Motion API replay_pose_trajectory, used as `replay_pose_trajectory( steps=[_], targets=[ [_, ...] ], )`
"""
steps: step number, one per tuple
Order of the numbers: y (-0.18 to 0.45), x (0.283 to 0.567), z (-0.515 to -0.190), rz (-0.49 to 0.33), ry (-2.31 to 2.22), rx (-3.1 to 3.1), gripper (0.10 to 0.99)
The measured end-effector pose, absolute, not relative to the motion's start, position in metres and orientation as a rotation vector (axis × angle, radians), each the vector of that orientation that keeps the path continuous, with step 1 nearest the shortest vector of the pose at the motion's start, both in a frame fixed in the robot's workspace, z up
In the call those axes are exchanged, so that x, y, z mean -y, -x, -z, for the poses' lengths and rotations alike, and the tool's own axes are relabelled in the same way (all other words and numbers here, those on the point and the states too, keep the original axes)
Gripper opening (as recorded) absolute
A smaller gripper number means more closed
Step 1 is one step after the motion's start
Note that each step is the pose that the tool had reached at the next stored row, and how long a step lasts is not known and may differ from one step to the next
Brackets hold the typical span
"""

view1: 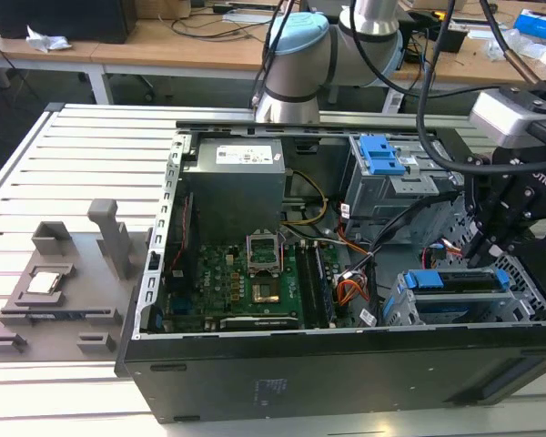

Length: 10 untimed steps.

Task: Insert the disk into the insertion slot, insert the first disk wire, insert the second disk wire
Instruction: 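Insert the first disk wire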

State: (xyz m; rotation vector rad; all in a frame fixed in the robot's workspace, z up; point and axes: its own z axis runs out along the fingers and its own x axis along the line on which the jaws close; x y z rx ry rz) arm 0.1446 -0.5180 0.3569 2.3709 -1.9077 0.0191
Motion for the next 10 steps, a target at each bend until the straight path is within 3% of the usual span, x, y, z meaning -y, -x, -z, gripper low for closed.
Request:
replay_pose_trajectory(
  steps=[10],
  targets=[
    [-0.1441,0.5179,-0.3569,-0.015,-2.308,1.983,0.169]
  ],
)
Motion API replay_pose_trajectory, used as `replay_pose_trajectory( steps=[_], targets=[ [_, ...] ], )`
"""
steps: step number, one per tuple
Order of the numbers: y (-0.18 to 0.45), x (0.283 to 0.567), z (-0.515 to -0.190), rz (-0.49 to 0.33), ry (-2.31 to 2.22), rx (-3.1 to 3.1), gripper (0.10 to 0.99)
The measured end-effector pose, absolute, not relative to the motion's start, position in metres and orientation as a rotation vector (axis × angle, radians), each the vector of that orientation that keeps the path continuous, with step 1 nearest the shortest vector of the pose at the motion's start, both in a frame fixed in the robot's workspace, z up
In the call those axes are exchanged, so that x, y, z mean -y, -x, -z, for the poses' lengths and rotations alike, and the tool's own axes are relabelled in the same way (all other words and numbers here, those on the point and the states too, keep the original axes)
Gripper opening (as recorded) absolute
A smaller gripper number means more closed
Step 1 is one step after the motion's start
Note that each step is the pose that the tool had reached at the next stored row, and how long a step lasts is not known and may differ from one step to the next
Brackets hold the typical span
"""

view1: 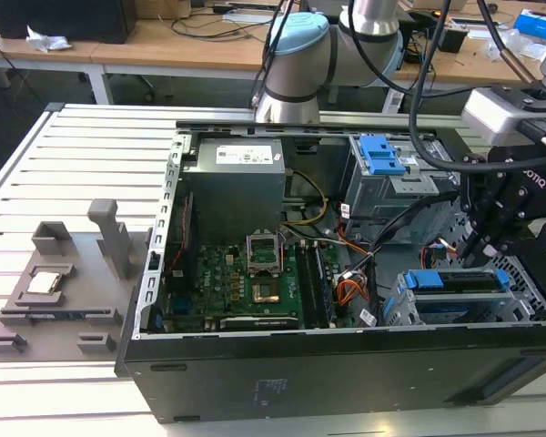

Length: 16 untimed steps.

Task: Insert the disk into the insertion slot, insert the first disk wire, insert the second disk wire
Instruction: 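Insert the first disk wire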

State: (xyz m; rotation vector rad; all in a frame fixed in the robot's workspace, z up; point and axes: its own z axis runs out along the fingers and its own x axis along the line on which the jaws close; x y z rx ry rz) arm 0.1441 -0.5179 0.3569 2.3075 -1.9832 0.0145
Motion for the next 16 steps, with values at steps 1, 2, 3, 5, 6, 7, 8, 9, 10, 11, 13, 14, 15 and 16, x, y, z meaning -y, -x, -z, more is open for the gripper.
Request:
replay_pose_trajectory(
  steps=[1,2,3,5,6,7,8,9,10,11,13,14,15,16],
  targets=[
    [-0.1441,0.5179,-0.3567,-0.012,-2.282,2.013,0.169],
    [-0.1441,0.5179,-0.3567,-0.011,-2.266,2.030,0.169],
    [-0.1441,0.5179,-0.3566,-0.010,-2.250,2.048,0.169],
    [-0.1441,0.5179,-0.3566,-0.007,-2.211,2.090,0.169],
    [-0.1441,0.5179,-0.3566,-0.007,-2.208,2.093,0.169],
    [-0.1441,0.5180,-0.3566,-0.007,-2.207,2.094,0.169],
    [-0.1441,0.5179,-0.3566,-0.007,-2.207,2.094,0.169],
    [-0.1441,0.5179,-0.3566,-0.007,-2.207,2.094,0.169],
    [-0.1442,0.5179,-0.3566,-0.007,-2.207,2.094,0.169],
    [-0.1441,0.5180,-0.3566,-0.007,-2.207,2.094,0.169],
    [-0.1442,0.5188,-0.3566,0.003,-2.213,2.098,0.169],
    [-0.1441,0.5201,-0.3566,0.008,-2.215,2.100,0.169],
    [-0.1440,0.5214,-0.3566,0.011,-2.217,2.102,0.169],
    [-0.1439,0.5224,-0.3566,0.012,-2.217,2.102,0.169]
  ],
)
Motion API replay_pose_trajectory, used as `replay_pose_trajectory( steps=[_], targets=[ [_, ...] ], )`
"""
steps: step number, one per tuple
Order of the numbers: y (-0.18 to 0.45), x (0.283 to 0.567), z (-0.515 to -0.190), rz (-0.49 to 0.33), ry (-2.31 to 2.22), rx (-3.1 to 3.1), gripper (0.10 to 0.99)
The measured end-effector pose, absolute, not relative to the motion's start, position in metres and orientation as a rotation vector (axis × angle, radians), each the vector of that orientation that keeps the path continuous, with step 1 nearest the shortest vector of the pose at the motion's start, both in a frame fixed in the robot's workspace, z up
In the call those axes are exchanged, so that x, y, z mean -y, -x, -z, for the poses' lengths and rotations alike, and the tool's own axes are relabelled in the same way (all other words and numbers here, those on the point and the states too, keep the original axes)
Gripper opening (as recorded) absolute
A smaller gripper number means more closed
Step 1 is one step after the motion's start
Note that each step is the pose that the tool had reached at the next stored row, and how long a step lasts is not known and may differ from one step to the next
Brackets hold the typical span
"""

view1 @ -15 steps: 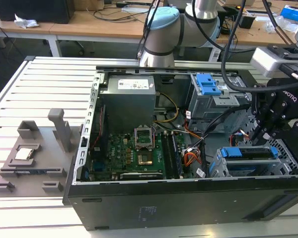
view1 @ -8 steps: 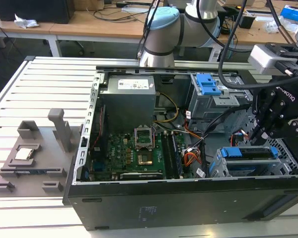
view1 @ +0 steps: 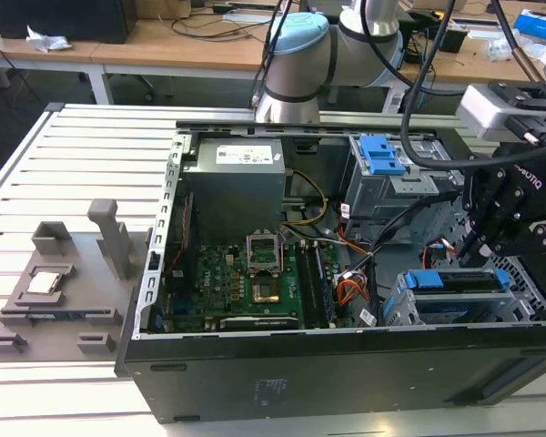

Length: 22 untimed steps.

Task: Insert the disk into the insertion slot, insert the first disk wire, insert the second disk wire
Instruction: 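Insert the first disk wire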

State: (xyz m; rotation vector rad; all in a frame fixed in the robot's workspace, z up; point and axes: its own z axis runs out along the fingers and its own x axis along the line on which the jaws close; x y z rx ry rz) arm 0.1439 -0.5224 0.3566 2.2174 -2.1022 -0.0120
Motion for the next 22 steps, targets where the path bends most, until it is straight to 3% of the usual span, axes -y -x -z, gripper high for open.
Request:
replay_pose_trajectory(
  steps=[22],
  targets=[
    [-0.1446,0.5260,-0.3513,0.015,-2.210,2.112,0.169]
  ],
)
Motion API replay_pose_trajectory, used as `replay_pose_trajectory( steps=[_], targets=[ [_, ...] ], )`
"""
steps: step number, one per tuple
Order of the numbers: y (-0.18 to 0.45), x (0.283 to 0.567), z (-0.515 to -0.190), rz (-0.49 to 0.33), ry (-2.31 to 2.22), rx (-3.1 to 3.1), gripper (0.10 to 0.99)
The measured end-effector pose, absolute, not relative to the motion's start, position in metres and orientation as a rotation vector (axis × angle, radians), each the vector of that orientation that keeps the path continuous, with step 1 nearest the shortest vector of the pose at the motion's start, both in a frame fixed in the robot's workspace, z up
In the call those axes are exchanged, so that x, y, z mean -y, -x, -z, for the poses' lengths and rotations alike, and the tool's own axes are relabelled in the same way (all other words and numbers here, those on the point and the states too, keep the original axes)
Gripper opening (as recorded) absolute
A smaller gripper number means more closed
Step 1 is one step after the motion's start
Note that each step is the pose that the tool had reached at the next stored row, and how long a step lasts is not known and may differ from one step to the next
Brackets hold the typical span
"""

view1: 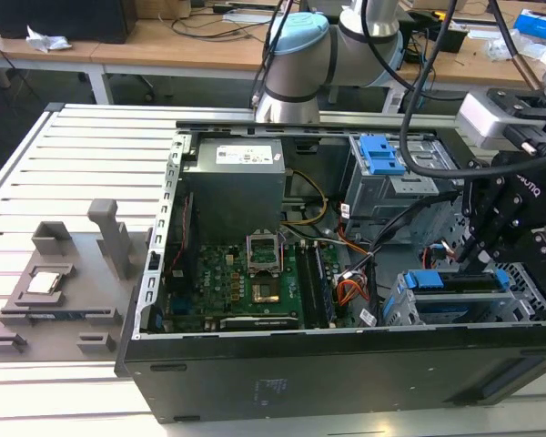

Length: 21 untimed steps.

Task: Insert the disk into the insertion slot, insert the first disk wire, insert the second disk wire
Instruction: 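Insert the first disk wire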

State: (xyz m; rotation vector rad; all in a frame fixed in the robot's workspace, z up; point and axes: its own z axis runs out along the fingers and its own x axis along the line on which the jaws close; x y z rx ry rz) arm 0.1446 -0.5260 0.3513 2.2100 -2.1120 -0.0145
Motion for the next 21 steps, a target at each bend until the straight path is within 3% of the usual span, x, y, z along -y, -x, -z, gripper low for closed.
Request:
replay_pose_trajectory(
  steps=[21],
  targets=[
    [-0.158,0.523,-0.337,0.015,-2.208,2.113,0.169]
  ],
)
